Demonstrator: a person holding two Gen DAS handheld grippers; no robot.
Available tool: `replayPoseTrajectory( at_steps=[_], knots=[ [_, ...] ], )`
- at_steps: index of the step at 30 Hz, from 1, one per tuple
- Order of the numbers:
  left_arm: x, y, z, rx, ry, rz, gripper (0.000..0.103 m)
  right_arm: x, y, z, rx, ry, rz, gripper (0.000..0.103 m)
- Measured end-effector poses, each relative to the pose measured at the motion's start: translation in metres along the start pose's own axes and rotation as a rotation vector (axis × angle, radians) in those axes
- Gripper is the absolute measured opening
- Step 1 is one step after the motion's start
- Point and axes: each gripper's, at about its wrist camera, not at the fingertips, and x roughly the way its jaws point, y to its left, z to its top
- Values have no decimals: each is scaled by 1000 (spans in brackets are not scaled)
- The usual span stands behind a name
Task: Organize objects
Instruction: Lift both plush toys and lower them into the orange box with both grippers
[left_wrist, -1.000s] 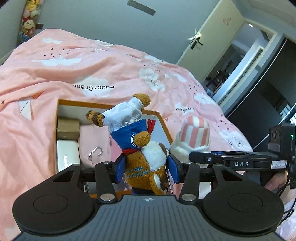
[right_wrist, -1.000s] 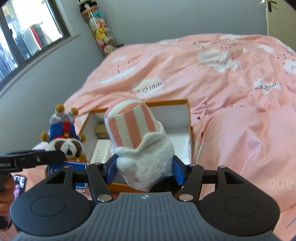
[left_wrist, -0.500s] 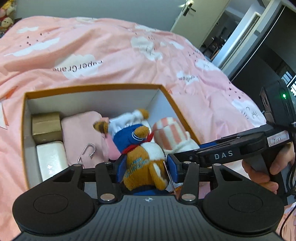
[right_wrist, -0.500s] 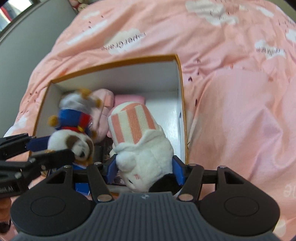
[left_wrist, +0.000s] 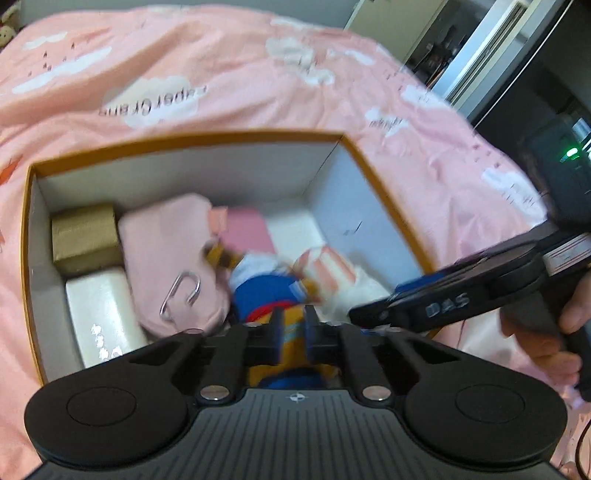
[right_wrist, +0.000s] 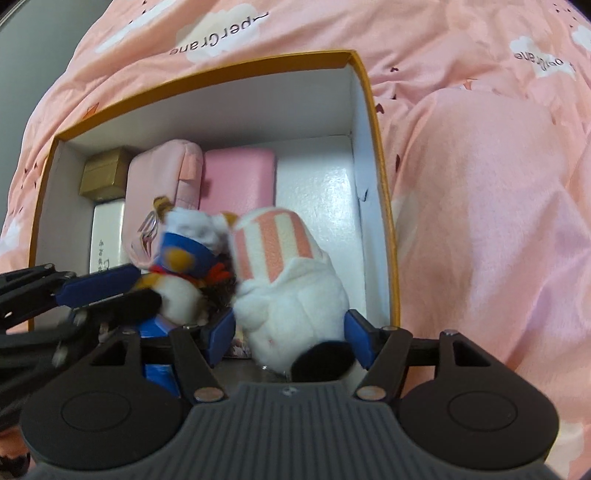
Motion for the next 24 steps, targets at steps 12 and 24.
replayPoseTrajectory(
  at_steps=[12,24],
  knots=[
    [13,5,11,-39,99,2,66,-16,15,-3,-357,-109,-22,47],
    [43,-2,22,-31,202,74,70,11,15,-9,-570,-68,-7,44]
  ],
)
